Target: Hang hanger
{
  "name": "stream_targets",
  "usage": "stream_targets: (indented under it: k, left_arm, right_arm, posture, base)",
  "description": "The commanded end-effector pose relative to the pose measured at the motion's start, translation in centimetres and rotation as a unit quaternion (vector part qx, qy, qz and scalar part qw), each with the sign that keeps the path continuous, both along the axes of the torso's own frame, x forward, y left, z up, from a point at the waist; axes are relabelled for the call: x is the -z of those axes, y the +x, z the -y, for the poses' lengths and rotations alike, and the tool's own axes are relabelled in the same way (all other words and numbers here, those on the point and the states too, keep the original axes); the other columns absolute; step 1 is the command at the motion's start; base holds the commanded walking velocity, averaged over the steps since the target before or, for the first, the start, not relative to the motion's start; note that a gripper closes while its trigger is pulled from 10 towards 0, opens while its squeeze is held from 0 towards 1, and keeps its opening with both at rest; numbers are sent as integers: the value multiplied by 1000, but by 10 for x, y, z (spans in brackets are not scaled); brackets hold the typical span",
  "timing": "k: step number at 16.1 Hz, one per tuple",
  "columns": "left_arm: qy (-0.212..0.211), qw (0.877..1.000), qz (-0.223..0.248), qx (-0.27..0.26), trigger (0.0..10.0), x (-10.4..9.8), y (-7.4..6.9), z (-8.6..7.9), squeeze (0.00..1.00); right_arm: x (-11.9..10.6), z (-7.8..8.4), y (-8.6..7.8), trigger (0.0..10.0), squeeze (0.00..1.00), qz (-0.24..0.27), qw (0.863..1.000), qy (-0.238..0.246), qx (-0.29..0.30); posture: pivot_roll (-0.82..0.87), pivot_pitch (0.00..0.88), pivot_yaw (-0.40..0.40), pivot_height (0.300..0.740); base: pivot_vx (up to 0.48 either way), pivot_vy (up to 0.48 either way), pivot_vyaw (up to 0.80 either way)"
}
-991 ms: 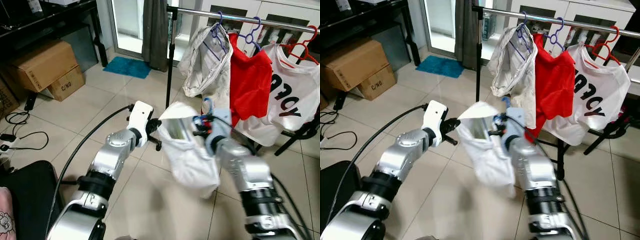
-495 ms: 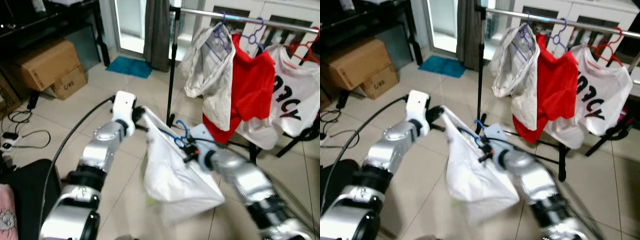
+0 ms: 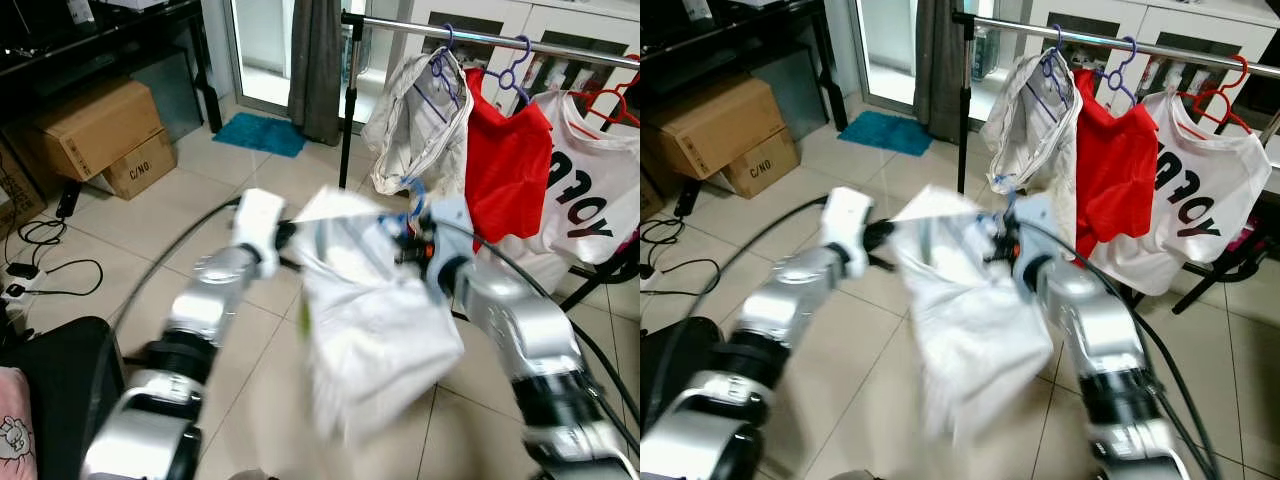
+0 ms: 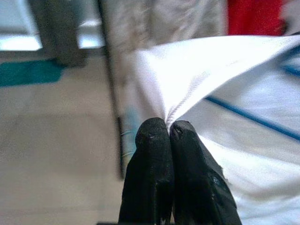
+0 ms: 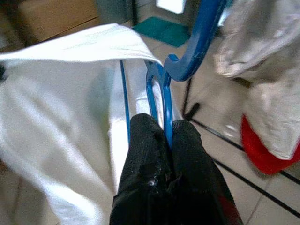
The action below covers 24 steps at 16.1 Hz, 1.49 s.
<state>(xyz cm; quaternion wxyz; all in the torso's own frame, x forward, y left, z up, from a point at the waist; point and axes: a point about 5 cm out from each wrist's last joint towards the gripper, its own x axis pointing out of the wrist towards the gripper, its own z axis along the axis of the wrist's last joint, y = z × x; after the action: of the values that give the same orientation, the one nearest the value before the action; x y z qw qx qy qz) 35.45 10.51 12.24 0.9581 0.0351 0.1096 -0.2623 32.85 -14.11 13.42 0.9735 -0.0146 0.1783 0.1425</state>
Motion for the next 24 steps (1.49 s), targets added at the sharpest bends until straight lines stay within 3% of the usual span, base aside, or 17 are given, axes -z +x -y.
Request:
stream_targets:
  k: [1, 4, 9, 10, 12, 16, 19, 21, 22, 23, 24]
  left_arm:
    - [-12, 1000, 4, 21, 0, -6, -1, 8, 0]
    - [-43, 998, -3, 42, 0, -7, -4, 24, 0]
    - [-74, 997, 9, 34, 0, -15, -4, 26, 0]
    - [-63, 998, 20, 1, 0, -17, 3, 14, 0]
    - [-27, 998, 24, -57, 0, -16, 12, -11, 0]
    - [52, 995, -2, -85, 0, -1, 12, -51, 0]
    - [71, 994, -10, -84, 0, 6, 12, -56, 0]
    - [90, 992, -11, -84, 0, 10, 15, -56, 0]
    - [88, 993, -9, -80, 0, 9, 15, -53, 0]
    - [76, 995, -3, -65, 0, 6, 17, -45, 0]
    - [64, 997, 2, -47, 0, 3, 17, -35, 0]
  right_arm:
    - [-2, 7, 7, 10000, 0, 17, 998, -7, 57]
    - [5, -3, 16, 10000, 0, 16, 994, -4, 106]
    - [34, -31, 8, 10000, 0, -34, 999, -42, 2]
    - [39, -34, 0, 10000, 0, -46, 996, -56, -51]
    - [37, -28, -8, 10000, 0, -43, 993, -66, -90]
    - [16, -3, -21, 10000, 0, -38, 988, -48, -142]
    - [10, 8, -29, 10000, 0, -49, 983, -57, -169]
    - [5, 3, -39, 10000, 0, -71, 974, -31, -214]
    - [6, 4, -36, 10000, 0, -69, 979, -38, -188]
    - [7, 13, -22, 10000, 0, -51, 992, -70, -93]
    - [12, 13, -18, 10000, 0, -55, 992, -89, -66]
  posture:
    - [-107, 0, 2, 740]
    - [-102, 0, -4, 740]
    - [-102, 0, -10, 740]
    - [-106, 0, -8, 740]
    - [-108, 0, -7, 740]
    - [-114, 0, -6, 740]
    - [-112, 0, -12, 740]
    - [-117, 0, -10, 740]
    - [-117, 0, -9, 740]
    - [-117, 0, -9, 740]
    - [-121, 0, -6, 740]
  base:
    - [0, 0, 0]
    - [0, 0, 0]
    - [0, 0, 0]
    - [0, 0, 0]
    - [0, 0, 0]
    - [0, 0, 0]
    - [0, 0, 0]
    - [0, 0, 0]
    - [0, 0, 0]
    - [0, 0, 0]
    - [0, 0, 0]
